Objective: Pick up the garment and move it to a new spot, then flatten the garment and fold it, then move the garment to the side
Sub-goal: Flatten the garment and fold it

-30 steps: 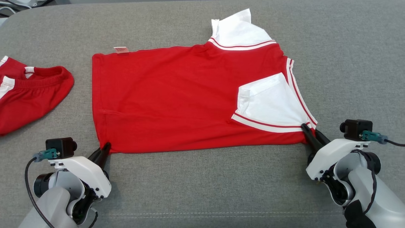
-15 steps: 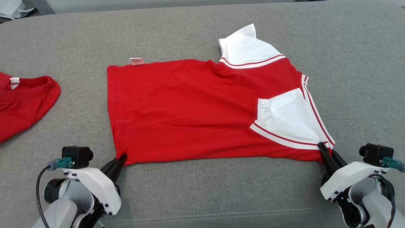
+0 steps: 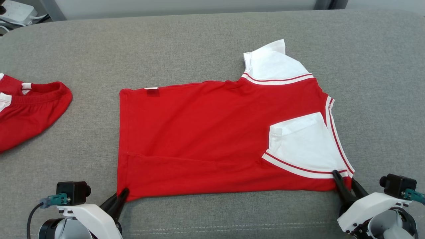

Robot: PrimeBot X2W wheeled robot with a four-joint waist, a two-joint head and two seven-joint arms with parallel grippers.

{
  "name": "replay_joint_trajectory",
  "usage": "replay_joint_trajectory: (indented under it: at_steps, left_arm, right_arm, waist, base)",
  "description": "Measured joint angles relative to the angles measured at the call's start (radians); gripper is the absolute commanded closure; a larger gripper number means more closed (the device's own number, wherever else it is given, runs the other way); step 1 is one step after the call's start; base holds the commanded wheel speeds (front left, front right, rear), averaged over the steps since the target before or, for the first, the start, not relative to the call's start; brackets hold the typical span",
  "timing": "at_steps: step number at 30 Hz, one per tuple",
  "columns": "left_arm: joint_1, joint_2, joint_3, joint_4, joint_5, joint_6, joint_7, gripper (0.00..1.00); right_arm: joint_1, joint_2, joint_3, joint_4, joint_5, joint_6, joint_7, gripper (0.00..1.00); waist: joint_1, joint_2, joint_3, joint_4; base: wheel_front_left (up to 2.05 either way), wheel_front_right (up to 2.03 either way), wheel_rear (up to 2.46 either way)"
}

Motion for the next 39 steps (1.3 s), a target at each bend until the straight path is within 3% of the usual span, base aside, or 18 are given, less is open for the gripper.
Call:
replay_joint_trajectory:
  at_steps: [7, 15, 22, 28, 35, 39]
  left_arm:
    - [-0.001, -0.009, 0.025, 0.032, 0.017, 0.028, -0.078, 0.0]
    - [-0.004, -0.029, 0.082, -0.02, 0.119, 0.134, -0.272, 0.0]
    - [-0.009, -0.045, 0.08, -0.067, 0.214, 0.206, -0.364, 0.0]
    - [0.032, -0.06, 0.099, -0.114, 0.239, 0.253, -0.399, 0.0]
    - [0.08, -0.062, 0.112, -0.13, 0.242, 0.262, -0.406, 0.0]
    - [0.071, -0.048, 0.105, -0.128, 0.241, 0.244, -0.37, 0.0]
  right_arm:
    - [0.063, 0.013, -0.082, -0.08, -0.054, 0.0, -0.01, 0.0]
    - [0.114, 0.037, -0.226, -0.229, -0.258, 0.0, -0.118, 0.0]
    - [0.131, 0.081, -0.261, -0.334, -0.423, 0.0, -0.144, 0.0]
    - [0.192, 0.113, -0.259, -0.403, -0.471, 0.0, -0.16, 0.0]
    - [0.229, 0.132, -0.259, -0.413, -0.475, 0.0, -0.16, 0.0]
    - [0.218, 0.132, -0.252, -0.409, -0.474, 0.0, -0.16, 0.0]
  waist:
    - [0.0, 0.0, -0.035, -0.001]
    - [0.0, 0.0, -0.096, -0.009]
    - [0.0, 0.0, -0.141, -0.016]
    - [0.0, 0.0, -0.157, -0.029]
    - [0.0, 0.0, -0.142, -0.035]
    - [0.0, 0.0, -0.121, -0.045]
  base:
    - [0.0, 0.0, 0.0]
    - [0.0, 0.0, 0.0]
    - [0.0, 0.0, 0.0]
    - [0.0, 0.0, 0.0]
    - [0.0, 0.0, 0.0]
    - [0.0, 0.0, 0.0]
